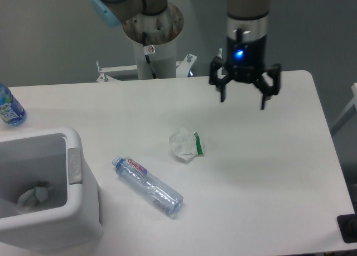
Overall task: Place the trash in the trash can
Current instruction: 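Move the open gripper down toward the crumpled white wrapper, then close the gripper on the crumpled white wrapper and lift it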
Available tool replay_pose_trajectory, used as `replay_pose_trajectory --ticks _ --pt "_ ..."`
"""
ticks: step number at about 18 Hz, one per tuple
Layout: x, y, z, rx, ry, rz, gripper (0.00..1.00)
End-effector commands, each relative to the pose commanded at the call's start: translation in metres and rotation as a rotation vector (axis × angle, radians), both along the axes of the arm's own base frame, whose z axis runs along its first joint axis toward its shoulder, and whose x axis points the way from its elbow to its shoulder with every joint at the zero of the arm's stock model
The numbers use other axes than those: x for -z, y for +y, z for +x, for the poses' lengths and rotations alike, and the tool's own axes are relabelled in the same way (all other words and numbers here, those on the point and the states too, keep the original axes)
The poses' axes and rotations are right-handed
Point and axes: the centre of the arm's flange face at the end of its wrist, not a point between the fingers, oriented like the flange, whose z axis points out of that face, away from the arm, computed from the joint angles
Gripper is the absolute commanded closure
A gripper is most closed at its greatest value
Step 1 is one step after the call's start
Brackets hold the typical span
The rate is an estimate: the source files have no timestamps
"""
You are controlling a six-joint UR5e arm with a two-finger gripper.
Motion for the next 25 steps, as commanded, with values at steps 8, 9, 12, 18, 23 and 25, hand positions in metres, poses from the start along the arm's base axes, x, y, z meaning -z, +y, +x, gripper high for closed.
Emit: replay_pose_trajectory --ticks 8,9,12,18,23,25 --pt "0.099 0.038 0.06 0.146 -0.099 -0.186 0.0" --pt "0.109 0.04 0.06 0.168 -0.108 -0.206 0.0" --pt "0.137 0.048 0.063 0.21 -0.104 -0.288 0.0" --pt "0.169 0.051 0.07 0.231 -0.119 -0.363 0.0" --pt "0.181 0.055 0.068 0.235 -0.112 -0.372 0.0" --pt "0.185 0.059 0.064 0.226 -0.091 -0.356 0.03"
